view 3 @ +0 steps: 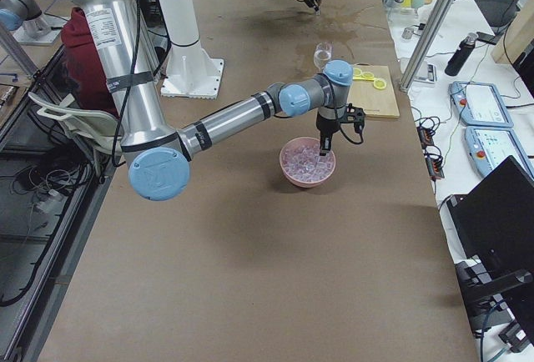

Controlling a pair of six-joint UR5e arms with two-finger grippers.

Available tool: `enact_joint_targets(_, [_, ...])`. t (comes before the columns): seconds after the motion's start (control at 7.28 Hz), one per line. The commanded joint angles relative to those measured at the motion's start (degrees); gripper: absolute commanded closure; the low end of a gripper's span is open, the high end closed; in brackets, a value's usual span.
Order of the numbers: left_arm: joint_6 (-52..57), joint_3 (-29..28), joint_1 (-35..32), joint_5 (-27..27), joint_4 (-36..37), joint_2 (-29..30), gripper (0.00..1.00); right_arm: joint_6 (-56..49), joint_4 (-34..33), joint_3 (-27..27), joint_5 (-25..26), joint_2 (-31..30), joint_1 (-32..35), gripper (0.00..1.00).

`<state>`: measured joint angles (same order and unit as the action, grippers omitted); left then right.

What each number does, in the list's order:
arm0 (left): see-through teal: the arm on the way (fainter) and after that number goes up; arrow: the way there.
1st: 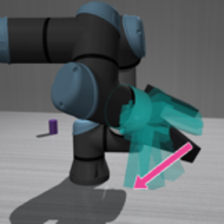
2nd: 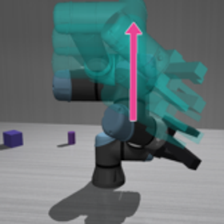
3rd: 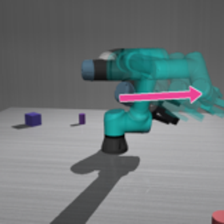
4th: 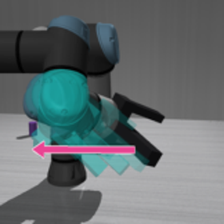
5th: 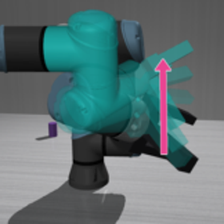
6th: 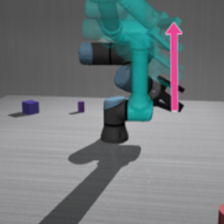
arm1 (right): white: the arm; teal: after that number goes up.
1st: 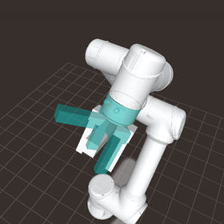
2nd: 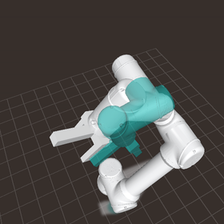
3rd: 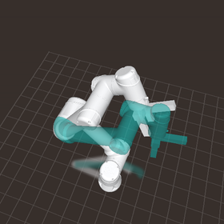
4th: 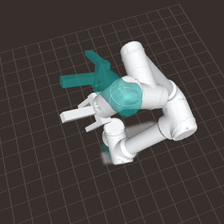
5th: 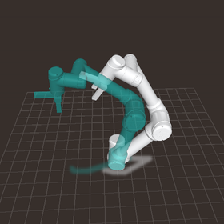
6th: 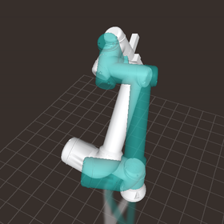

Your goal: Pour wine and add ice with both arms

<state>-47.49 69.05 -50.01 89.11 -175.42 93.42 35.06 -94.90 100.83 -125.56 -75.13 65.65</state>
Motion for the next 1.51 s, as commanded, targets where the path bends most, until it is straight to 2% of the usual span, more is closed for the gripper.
enact_joint_targets(0.0, [0.1, -0.1, 0.0, -0.1, 0.0, 0.1, 0.27, 0.0, 0.1, 0.0, 0.0, -0.1, 0.0, 0.94])
enact_joint_targets(0.82, [0.1, -0.6, 0.0, -0.1, -0.1, -0.1, 0.37, 0.5, 0.2, -0.1, -0.6, -0.3, -0.2, 0.93])
enact_joint_targets(1.37, [0.1, -0.5, 0.0, -0.1, -0.1, -0.1, 0.5, 0.5, 0.2, -0.1, -0.5, -0.4, -0.2, 0.93])
